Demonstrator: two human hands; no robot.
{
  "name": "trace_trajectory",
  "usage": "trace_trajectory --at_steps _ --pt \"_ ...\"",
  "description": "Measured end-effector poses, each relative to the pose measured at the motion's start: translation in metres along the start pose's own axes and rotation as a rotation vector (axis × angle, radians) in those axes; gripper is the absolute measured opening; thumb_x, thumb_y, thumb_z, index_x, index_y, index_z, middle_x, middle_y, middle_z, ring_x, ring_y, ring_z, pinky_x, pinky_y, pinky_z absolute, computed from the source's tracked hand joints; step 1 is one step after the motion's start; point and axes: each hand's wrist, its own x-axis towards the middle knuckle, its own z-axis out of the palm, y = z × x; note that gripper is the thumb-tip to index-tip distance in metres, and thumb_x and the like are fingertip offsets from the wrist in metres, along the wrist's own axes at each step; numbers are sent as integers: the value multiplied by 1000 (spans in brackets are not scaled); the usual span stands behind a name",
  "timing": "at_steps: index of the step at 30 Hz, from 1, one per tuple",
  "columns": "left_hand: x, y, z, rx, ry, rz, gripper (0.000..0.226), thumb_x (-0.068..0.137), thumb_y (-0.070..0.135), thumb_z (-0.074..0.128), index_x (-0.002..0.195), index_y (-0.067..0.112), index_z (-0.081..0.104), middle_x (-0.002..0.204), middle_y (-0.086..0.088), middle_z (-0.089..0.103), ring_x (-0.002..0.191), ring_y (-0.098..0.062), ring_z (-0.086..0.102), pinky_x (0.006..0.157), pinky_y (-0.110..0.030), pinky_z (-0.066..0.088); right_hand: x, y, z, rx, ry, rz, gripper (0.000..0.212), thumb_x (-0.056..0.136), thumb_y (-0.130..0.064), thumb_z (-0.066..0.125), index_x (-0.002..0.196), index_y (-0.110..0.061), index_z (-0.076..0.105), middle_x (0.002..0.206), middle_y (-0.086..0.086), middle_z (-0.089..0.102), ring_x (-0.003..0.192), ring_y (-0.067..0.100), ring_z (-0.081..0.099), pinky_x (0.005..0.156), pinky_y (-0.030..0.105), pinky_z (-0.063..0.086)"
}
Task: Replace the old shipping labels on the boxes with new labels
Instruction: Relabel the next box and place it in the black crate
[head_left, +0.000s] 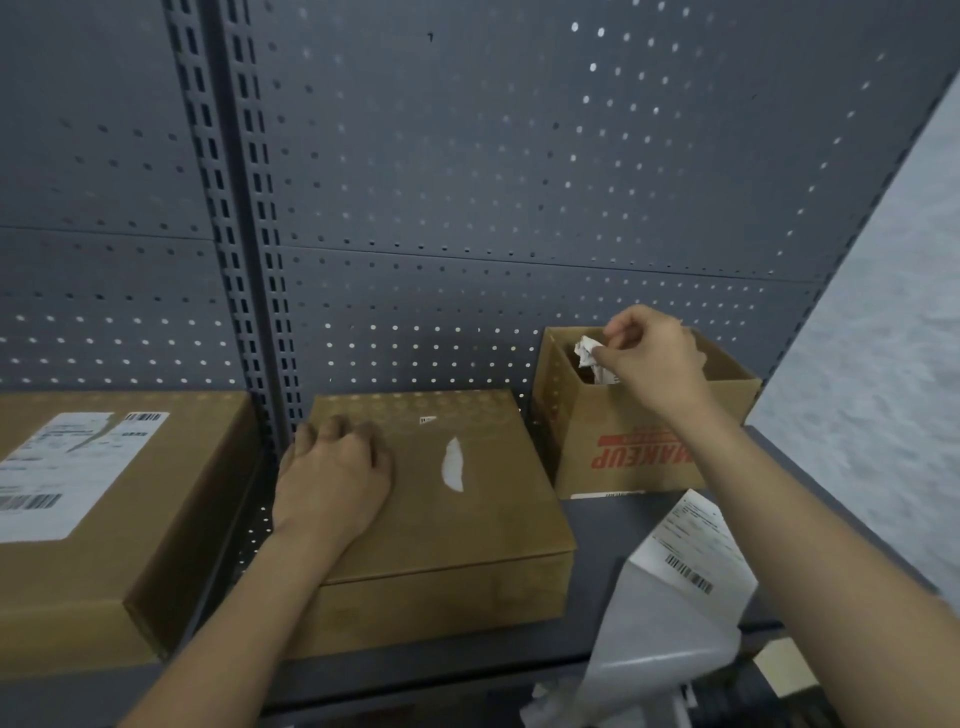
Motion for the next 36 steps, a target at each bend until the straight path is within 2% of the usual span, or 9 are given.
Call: trace_trajectory --at_steps 2,4,6,12,15,17,26,30,36 --pt "-1 0 -1 -1 0 0 41 100 37 37 130 19 59 138 -9 51 136 -38 34 113 -46 31 1 2 1 22 -2 -19 9 85 -27 75 81 -30 67 80 -9 66 82 13 64 86 52 53" --pt "-2 1 -1 0 4 0 42 101 37 38 132 18 58 139 -9 51 136 -38 34 113 -45 31 1 3 3 6 11 -50 4 85 -28 75 84 -25 73 91 -4 66 87 15 63 87 50 54" --pt "-2 1 -3 4 -7 -3 43 101 37 38 134 18 56 142 -10 49 138 -38 32 113 -45 30 2 4 4 -15 28 -75 9 85 -28 76 89 -20 76 102 1 60 94 18 61 89 48 53" --pt "-3 2 -4 21 -10 7 43 101 37 37 135 19 55 144 -9 47 139 -38 31 112 -46 31 0 3 7 -5 -32 -85 15 84 -33 75 92 -21 75 82 -9 68 81 10 65 83 47 56" --pt "-3 1 -5 20 -5 10 43 101 37 38 134 18 57 142 -10 48 137 -37 33 112 -47 33 -1 3 11 -21 -34 -93 7 87 -34 71 92 -29 71 86 -14 67 90 12 65 92 52 50" --pt "-3 1 -5 14 1 16 42 101 36 39 134 17 57 141 -10 49 135 -36 35 110 -46 34 -1 3 13 -19 -23 -105 8 90 -33 68 95 -28 71 93 -10 67 95 16 64 95 55 48" --pt "-4 1 -5 -3 0 3 42 100 37 41 135 19 57 145 -9 48 140 -36 32 114 -45 30 -11 -19 22 -41 25 -246 9 92 -21 67 94 -17 74 94 -3 66 87 13 62 86 44 53" --pt "-1 -2 -6 -3 -5 8 43 100 39 41 135 21 58 143 -8 50 138 -35 35 114 -45 33 -28 -35 47 -86 -125 -350 10 93 -23 65 94 -21 74 93 -7 63 88 14 59 90 44 49" --pt "-1 -5 -10 6 -23 24 44 100 43 40 136 25 55 143 -5 50 137 -33 37 110 -43 37 -53 -51 88 -85 -438 -419 14 93 -13 62 105 -18 70 102 -4 66 93 8 60 86 28 53"
